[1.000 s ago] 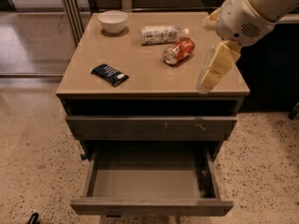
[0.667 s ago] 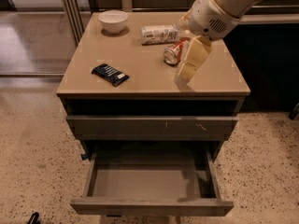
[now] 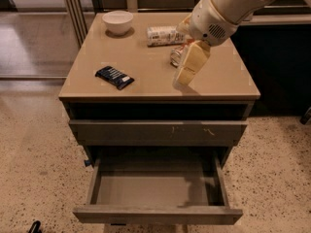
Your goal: Place rxbar blueberry into middle drawer
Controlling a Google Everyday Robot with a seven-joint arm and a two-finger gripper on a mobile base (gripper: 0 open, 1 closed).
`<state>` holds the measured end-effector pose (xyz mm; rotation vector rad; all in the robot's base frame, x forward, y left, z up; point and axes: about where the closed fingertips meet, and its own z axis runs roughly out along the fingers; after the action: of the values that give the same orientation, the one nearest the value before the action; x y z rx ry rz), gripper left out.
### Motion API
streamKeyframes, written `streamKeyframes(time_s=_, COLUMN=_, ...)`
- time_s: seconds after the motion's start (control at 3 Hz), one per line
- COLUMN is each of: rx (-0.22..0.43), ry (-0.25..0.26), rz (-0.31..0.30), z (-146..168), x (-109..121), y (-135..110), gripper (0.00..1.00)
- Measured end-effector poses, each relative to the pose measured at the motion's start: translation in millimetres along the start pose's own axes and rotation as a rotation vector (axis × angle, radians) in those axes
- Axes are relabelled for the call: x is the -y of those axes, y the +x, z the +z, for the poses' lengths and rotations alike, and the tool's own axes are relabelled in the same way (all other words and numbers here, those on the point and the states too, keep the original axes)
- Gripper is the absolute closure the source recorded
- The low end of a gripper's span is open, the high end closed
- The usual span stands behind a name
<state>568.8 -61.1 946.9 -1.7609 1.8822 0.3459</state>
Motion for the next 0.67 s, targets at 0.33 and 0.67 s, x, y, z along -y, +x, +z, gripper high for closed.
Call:
streamKeyframes(time_s=0.33, rx=0.04, ry=-0.034, rz=-0.039, z=28.0, x=14.0, y=-20.8, gripper=0.0)
streamKeyframes(time_s=0.67, rx=0.071, ry=-0.055, rz=-0.068, z=48.8, x=27.8, y=-41.7, gripper=0.0)
